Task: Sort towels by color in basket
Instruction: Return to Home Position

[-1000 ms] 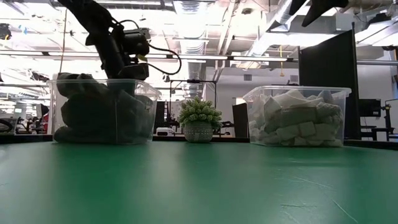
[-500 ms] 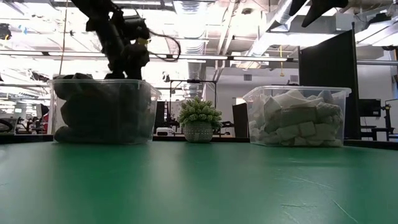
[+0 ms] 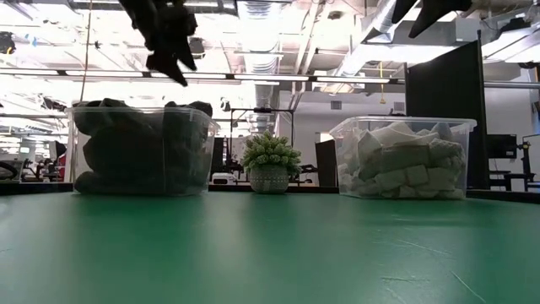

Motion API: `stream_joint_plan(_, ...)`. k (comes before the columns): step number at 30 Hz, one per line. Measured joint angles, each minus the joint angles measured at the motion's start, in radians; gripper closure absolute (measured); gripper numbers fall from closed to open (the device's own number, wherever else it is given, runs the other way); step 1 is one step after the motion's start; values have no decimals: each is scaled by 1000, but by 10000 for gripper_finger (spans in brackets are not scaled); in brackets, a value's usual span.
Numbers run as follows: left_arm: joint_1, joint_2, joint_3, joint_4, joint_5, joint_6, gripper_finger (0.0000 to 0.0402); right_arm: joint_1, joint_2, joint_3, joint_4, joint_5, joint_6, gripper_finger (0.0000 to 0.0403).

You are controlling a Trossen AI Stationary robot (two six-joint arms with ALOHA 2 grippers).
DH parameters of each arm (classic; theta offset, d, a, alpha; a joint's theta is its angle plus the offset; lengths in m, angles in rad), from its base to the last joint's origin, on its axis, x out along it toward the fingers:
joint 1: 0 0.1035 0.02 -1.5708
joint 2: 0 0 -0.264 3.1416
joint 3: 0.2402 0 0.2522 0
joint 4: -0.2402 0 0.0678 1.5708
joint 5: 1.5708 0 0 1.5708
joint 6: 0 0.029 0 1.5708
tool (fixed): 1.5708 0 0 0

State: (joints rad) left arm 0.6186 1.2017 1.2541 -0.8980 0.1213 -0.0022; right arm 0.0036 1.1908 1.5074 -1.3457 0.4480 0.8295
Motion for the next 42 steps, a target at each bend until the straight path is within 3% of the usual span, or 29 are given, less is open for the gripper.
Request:
stream_joint_plan(6,37,-31,-32,122,158,-33,77,0,0,0,9,0,8,113)
stream_joint_plan(8,64,-24,-102,189,239,-114,78,0,0,0,22,0,8,113)
stream_joint_plan(14,126,-21,-373,538,334,-408,78,15,0,0,59,0,11,113)
stream_joint_plan(18,169,-22,-528,704,331,-551,78,27,0,0,67,0,11,113)
stream_joint_plan(22,183,-25,-602,788,314,-604,78,29,0,0,68,0,10,113)
stream_joint_plan(28,183,-48,-501,788,354,-654,78,29,0,0,67,0,-8,113)
stream_joint_plan(36,183,-139,-284,517,320,-525,78,29,0,0,67,0,4,113)
stream_joint_plan(42,125,-251,-251,404,344,-492,78,44,0,0,77,-43,49,113)
